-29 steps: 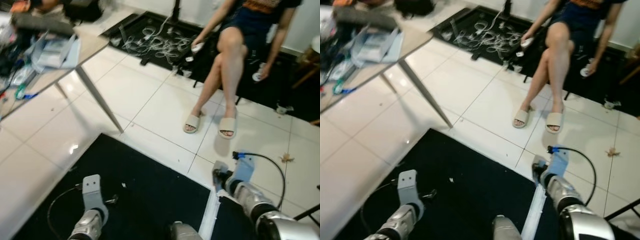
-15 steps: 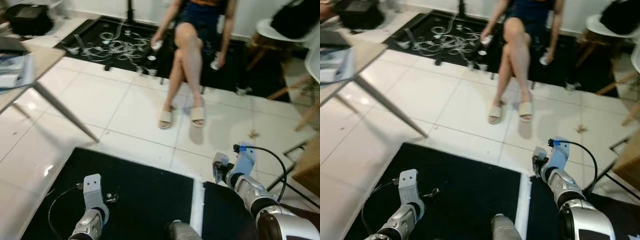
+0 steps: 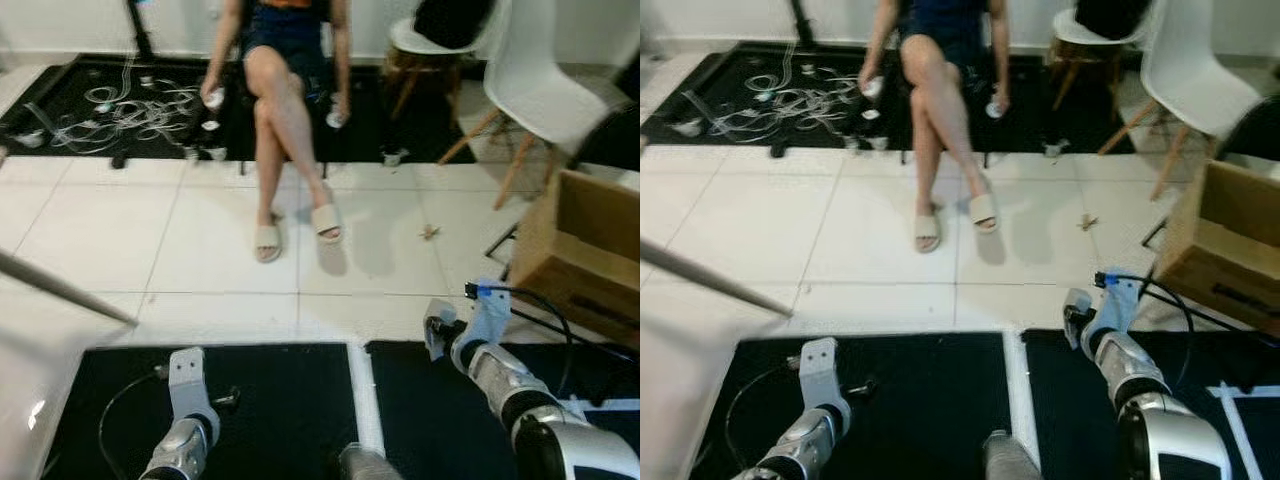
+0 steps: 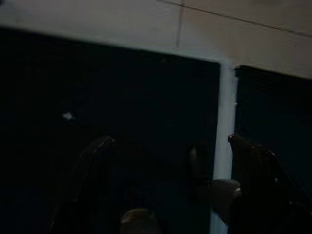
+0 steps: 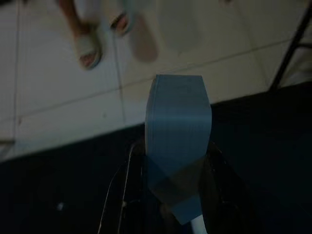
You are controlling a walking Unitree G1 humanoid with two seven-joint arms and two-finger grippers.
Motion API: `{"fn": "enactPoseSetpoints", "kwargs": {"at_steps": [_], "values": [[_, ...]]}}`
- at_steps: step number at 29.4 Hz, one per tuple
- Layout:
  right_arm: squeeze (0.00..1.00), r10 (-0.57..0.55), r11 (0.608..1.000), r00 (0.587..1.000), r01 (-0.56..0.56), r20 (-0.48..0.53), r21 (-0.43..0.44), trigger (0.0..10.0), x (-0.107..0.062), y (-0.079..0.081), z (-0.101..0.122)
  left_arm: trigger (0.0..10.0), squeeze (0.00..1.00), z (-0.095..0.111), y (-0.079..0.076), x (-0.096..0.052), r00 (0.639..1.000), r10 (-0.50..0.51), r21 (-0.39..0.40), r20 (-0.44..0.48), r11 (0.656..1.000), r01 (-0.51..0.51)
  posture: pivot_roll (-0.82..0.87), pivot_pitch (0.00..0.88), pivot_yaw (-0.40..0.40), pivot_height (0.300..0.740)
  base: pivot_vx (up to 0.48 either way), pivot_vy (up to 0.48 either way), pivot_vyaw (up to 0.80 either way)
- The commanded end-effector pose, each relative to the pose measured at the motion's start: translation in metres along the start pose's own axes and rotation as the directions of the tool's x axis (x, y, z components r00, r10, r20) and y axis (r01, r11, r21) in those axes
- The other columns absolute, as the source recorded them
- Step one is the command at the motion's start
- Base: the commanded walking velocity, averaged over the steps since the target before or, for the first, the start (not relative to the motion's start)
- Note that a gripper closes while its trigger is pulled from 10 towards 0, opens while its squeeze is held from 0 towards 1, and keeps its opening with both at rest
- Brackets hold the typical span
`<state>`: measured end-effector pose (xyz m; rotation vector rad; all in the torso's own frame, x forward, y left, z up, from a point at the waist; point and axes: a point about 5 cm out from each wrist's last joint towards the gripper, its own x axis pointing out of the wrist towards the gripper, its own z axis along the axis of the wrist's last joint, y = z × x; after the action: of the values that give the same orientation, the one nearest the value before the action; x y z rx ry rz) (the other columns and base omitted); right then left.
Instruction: Picking trash to rubbish bin
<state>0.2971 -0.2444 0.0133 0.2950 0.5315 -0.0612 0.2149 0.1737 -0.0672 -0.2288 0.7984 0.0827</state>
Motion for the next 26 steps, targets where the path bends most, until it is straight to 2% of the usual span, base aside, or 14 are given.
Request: {"fn": "enactPoseSetpoints", "kwargs": {"at_steps": [1,7,18,26], "values": [[0.00,0.002,1.000,1.000,-0.002,-0.029,0.002,10.0,-0.001,0.001,-0.011,10.0,0.00,-0.011,0.002,-0.003,0.999,0.007,0.006,-0.034,1.000,-0.007,0.00,0.074,-0.002,0.740,0.000,0.000,-0.77],[0.00,0.013,1.000,0.999,-0.013,-0.030,-0.003,10.0,0.000,0.004,-0.011,10.0,0.00,-0.011,0.002,-0.003,0.999,0.008,0.007,-0.035,1.000,-0.008,0.00,0.070,0.000,0.740,0.000,0.000,-0.77],[0.00,0.069,0.998,0.997,-0.069,0.041,0.002,10.0,0.005,0.015,0.007,10.0,0.00,-0.010,0.003,-0.003,1.000,0.008,0.017,-0.028,1.000,-0.007,0.00,0.075,0.005,0.740,0.000,0.000,-0.77],[0.00,0.075,0.997,0.996,-0.075,0.044,-0.006,10.0,0.005,0.017,0.008,10.0,0.00,-0.009,0.002,-0.002,1.000,0.008,0.016,-0.023,1.000,-0.007,0.00,0.077,0.004,0.740,0.000,0.000,-0.77]]}}
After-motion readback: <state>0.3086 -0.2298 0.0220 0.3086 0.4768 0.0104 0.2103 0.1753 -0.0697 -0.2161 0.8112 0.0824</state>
